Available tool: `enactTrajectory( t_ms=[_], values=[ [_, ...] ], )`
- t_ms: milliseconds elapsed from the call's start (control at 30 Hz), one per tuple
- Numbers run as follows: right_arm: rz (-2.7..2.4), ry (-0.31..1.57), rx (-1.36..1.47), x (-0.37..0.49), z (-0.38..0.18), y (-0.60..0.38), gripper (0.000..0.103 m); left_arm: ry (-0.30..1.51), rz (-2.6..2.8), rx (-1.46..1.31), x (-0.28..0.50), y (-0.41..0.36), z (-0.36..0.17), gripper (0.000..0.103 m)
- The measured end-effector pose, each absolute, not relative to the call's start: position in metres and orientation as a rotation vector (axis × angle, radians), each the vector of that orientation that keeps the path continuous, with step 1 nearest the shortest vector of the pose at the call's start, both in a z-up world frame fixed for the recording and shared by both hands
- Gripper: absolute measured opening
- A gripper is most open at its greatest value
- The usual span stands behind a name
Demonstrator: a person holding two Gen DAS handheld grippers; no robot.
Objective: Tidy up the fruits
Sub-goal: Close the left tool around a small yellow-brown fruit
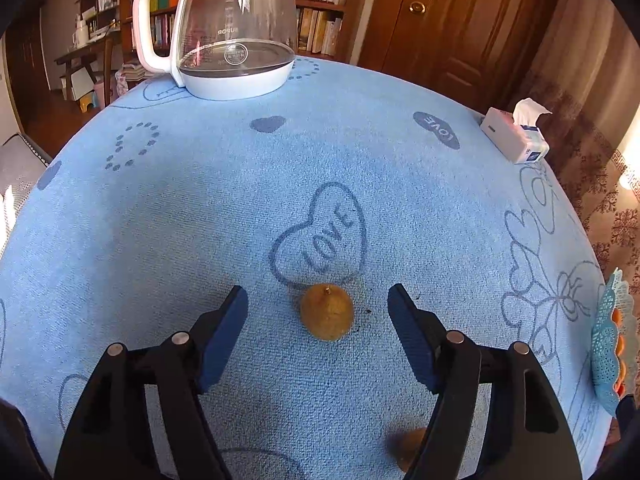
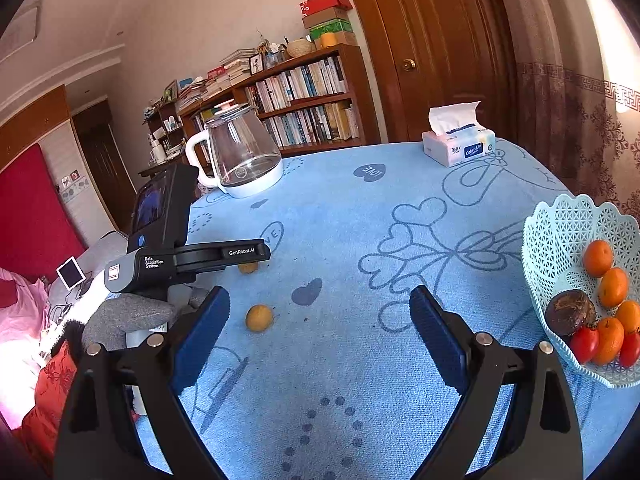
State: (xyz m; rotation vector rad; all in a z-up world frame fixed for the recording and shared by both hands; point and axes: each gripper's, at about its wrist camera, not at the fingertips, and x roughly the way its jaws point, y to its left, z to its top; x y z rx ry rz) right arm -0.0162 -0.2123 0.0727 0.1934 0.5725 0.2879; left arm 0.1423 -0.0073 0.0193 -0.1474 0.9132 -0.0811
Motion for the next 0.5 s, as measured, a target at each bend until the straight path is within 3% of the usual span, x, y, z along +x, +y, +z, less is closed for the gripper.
enactTrajectory(
  t_ms=[500],
  values=[
    [0.325, 0.628, 0.14, -0.012, 0.055, -0.193, 0.093, 0.888, -0.059, -0.091, 0.14, -0.012, 0.013, 0.053]
  ],
)
